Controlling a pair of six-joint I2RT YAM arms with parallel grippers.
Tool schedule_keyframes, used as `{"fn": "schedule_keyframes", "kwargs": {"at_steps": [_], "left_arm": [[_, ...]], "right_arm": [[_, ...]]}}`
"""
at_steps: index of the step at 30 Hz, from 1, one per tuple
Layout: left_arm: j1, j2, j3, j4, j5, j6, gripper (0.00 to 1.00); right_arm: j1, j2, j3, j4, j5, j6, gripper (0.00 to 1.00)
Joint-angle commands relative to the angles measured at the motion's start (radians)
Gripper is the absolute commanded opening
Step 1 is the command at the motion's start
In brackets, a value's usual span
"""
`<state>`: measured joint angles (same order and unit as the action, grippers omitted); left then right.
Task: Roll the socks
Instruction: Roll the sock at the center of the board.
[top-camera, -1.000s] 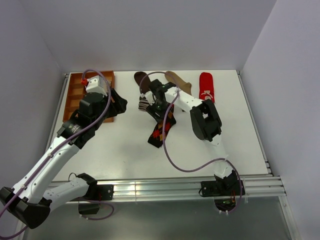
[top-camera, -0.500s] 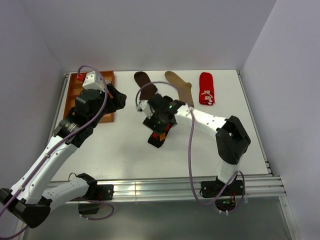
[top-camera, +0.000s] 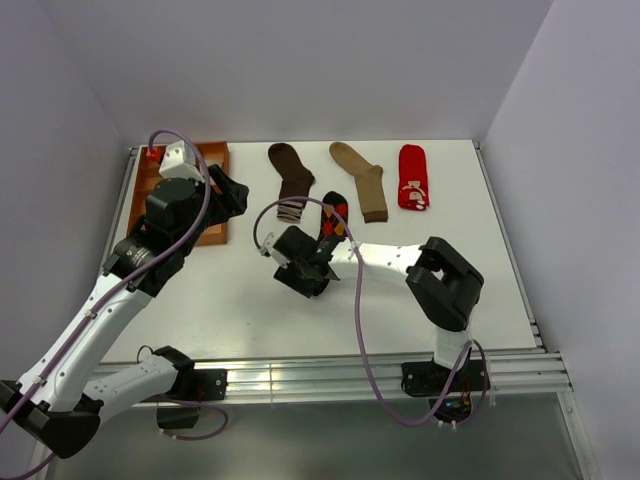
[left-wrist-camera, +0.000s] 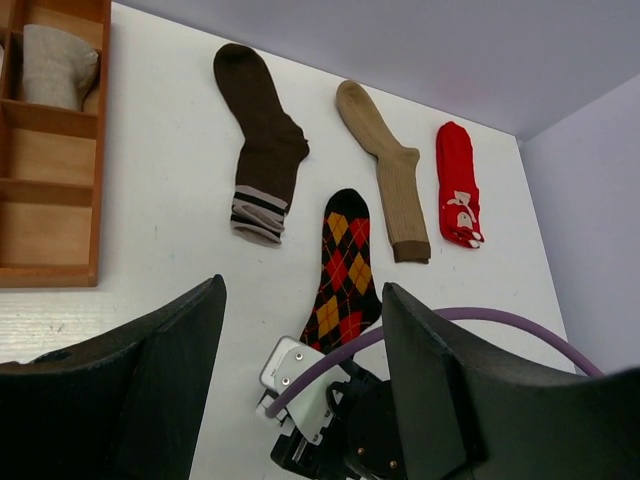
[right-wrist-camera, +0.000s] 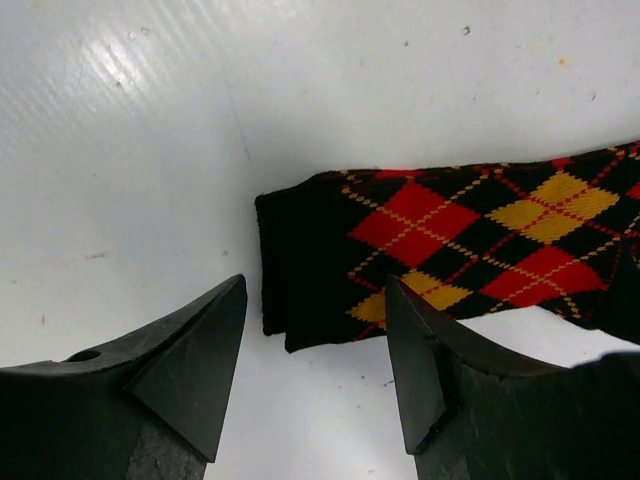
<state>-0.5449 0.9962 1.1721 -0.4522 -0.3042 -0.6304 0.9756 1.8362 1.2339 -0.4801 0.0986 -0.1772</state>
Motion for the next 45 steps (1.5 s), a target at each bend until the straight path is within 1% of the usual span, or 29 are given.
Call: {"fn": "schedule_keyframes", "kwargs": {"at_steps": [1,9,14,21,25,26,28,29,31,32,35,36,37,38,39,40,42,43,45], "left_arm": [[-0.003,-0.028,-0.006,0.026,-0.026,0.018,0.69],[-0.004,0.002,0.006,0.020,-0.026,0.037,0.69],[-0.003,0.021,0.003,0.027,-0.024,0.041,0.69],[-0.004,0.045,-0.012,0.047,-0.012,0.038,0.69],[-0.003,0.051,-0.017,0.056,-0.004,0.037,0.69],[-0.003,0.051,-0.019,0.060,-0.006,0.037,0.69],[-0.003,0.056,-0.017,0.061,-0.006,0.040,0.69],[-0.004,0.058,-0.019,0.063,-0.012,0.041,0.69],[-0.004,0.067,-0.025,0.069,-0.015,0.041,0.69],[-0.004,0.068,-0.034,0.075,-0.013,0.038,0.69],[-0.006,0.074,-0.055,0.110,0.000,0.035,0.69],[-0.004,0.074,-0.069,0.124,0.013,0.034,0.69],[-0.006,0.074,-0.078,0.141,0.020,0.034,0.69],[-0.006,0.071,-0.097,0.171,0.027,0.034,0.68],[-0.004,0.070,-0.104,0.190,0.045,0.037,0.68],[-0.006,0.067,-0.115,0.211,0.054,0.037,0.67],[-0.009,0.064,-0.153,0.280,0.071,0.041,0.64],[-0.015,0.059,-0.169,0.305,0.086,0.046,0.64],[-0.023,0.058,-0.225,0.392,0.112,0.063,0.61]], "right_arm": [[0.002,0.006,-0.005,0.060,0.036,0.031,0.64],[0.017,0.011,-0.002,0.031,0.009,0.048,0.63],[0.018,0.008,-0.037,0.029,-0.014,0.054,0.62],[0.020,0.003,-0.083,0.049,-0.005,0.044,0.62],[0.012,0.011,-0.100,0.057,-0.039,0.027,0.53],[0.012,0.009,-0.103,0.058,-0.043,0.022,0.48],[0.005,0.011,-0.106,0.060,-0.057,0.013,0.44],[0.002,0.011,-0.105,0.058,-0.078,0.009,0.40],[-0.014,0.014,-0.105,0.052,-0.114,-0.004,0.37],[-0.035,0.014,-0.103,0.043,-0.182,-0.011,0.36],[-0.077,-0.018,-0.105,0.009,-0.325,-0.064,0.35],[-0.107,-0.026,-0.100,-0.009,-0.446,-0.083,0.35],[-0.124,-0.034,-0.091,-0.038,-0.491,-0.129,0.35],[-0.139,-0.044,-0.076,-0.082,-0.526,-0.142,0.34],[-0.175,-0.046,-0.065,-0.112,-0.622,-0.163,0.34],[-0.193,-0.048,-0.050,-0.165,-0.663,-0.204,0.34],[-0.247,-0.046,-0.037,-0.218,-0.750,-0.246,0.34],[-0.261,-0.040,-0.018,-0.279,-0.820,-0.286,0.34],[-0.287,-0.003,0.010,-0.357,-0.882,-0.341,0.33]]}}
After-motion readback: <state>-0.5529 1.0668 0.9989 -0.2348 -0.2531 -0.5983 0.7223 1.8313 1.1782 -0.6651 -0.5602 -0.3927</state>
